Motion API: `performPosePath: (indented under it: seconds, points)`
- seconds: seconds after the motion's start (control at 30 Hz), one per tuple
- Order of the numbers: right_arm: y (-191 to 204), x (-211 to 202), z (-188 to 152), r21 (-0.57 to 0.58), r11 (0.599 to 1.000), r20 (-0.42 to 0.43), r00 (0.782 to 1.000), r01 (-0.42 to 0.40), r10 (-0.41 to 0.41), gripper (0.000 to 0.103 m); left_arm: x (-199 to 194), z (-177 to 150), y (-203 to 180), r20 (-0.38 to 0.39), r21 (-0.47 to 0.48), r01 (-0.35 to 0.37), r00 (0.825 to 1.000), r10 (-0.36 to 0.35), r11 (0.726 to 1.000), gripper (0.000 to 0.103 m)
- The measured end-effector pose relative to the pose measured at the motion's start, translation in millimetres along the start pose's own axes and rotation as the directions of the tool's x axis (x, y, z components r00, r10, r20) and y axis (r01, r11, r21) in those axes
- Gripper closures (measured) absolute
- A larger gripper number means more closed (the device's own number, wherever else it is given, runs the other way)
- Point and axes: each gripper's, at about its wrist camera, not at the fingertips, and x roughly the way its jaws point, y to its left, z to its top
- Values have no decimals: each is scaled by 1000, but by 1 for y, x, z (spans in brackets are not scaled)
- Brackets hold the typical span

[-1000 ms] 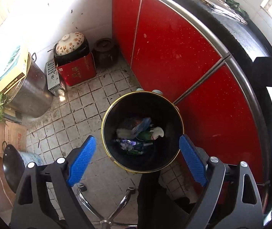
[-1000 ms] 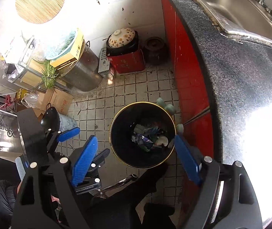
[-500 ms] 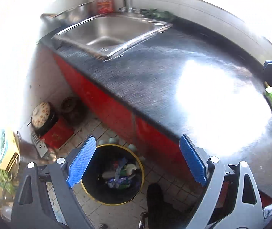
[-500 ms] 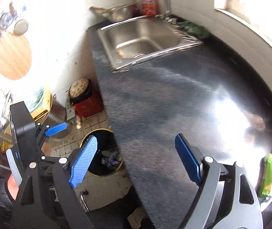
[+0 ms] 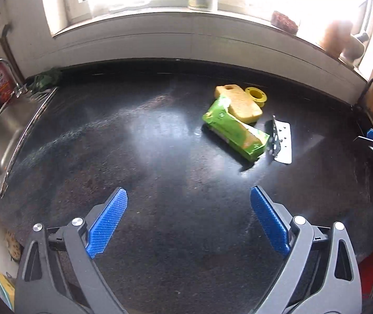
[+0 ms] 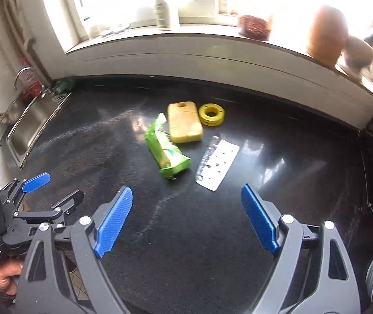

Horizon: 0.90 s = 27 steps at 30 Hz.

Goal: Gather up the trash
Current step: 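Move both tools back to the counter toward the snack packet and blister pack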

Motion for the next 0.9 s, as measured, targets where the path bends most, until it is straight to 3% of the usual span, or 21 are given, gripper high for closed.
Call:
performPosePath:
  seconds: [0.2,0.43,0.67,0.9]
  points:
    - [-43,-2,-14,86,996,-11,1000,8,-7,21,16,17,-42,-37,57,9,999,-6,998,11]
    - [-56,21,-6,93,996,-34,999,-7,10,21,57,42,-51,-100,8,-2,995,2,1000,11]
    - [-59,69,12,80,997,-93,995,-19,26,21,125,74,-58,-187,-113,-4,982,-17,994,11]
    - [-66,121,17,92,995,-179,983,-27,44,21,181,84,-64,-269,-114,-58,963,26,992,11]
